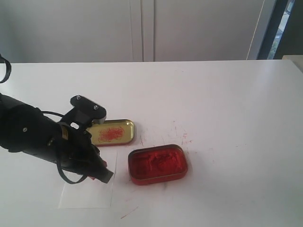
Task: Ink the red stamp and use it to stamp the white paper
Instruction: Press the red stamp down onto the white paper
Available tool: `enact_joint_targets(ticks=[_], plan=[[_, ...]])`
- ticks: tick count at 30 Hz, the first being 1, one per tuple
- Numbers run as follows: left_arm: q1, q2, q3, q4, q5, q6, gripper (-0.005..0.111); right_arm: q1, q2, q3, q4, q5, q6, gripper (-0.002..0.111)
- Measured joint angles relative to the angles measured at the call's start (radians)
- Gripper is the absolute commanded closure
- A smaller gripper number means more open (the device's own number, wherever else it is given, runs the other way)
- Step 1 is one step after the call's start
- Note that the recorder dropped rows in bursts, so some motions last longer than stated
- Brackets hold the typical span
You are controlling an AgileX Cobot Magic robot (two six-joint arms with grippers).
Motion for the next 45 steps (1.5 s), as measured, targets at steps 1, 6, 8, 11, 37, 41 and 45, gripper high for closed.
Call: enact_joint_targets(ticks=[1, 6, 8, 11, 37, 41, 45], plan=[[0.000, 0.000, 0.000, 0.000, -0.002, 0.000, 0.107, 0.000, 0.000, 0.000, 0.000, 0.000, 0.000, 0.108], [0.002, 0.000, -0.002, 0.002, -0.006, -0.023, 0.107, 0.000, 0.000, 0.000, 0.000, 0.000, 0.000, 0.108], [0.002, 0.000, -0.024, 0.008, 0.020, -0.026, 0.107, 0.000, 0.000, 0.000, 0.000, 0.000, 0.000, 0.108], [-0.011, -0.004, -0.068, 0.103, 0.072, -0.109, 0.107, 0.000, 0.000, 0.000, 0.000, 0.000, 0.000, 0.108], [-0.017, 0.002, 0.049, 0.343, -0.069, -0.474, 0.107, 0.000, 0.000, 0.000, 0.000, 0.000, 0.000, 0.108], [-0.017, 0.002, 0.050, 0.340, -0.069, -0.474, 0.107, 0.000, 0.000, 0.000, 0.000, 0.000, 0.000, 0.108], [-0.017, 0.020, 0.050, 0.340, -0.069, -0.474, 0.107, 0.000, 0.000, 0.000, 0.000, 0.000, 0.000, 0.108]])
